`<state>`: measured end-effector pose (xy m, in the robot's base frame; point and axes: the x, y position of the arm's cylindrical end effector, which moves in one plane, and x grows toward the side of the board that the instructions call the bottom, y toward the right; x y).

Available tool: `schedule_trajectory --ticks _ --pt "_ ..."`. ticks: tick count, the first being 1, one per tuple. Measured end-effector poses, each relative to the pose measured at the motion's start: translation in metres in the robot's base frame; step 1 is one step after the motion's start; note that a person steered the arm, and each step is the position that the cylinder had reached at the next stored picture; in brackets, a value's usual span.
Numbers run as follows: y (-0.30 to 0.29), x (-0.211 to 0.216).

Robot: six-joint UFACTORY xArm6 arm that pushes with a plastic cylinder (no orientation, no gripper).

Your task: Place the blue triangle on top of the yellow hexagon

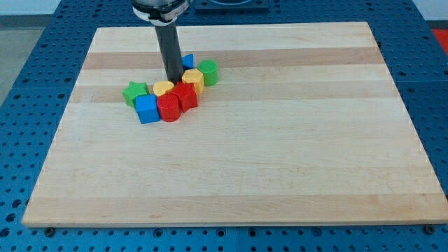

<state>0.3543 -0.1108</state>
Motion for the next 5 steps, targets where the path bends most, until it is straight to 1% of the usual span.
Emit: schedule_trajectory --ticks 1,2,3,4,5 --pt "-0.045 -0.005" --pt "-0.056 -0.008" --pt "-0.056 -0.061" --pt "-0.055 -0.101" --pt "-0.022 -0.101"
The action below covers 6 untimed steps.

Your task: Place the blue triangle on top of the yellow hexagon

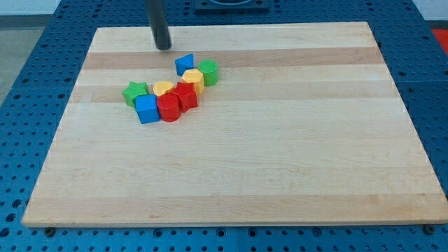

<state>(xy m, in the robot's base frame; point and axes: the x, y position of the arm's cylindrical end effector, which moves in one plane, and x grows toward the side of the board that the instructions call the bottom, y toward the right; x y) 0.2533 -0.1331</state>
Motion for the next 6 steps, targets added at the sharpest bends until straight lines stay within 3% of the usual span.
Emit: schedule_trajectory --ticks 2,4,6 --pt "0.013 0.010" --pt "0.023 0.071" --pt "0.072 0.071"
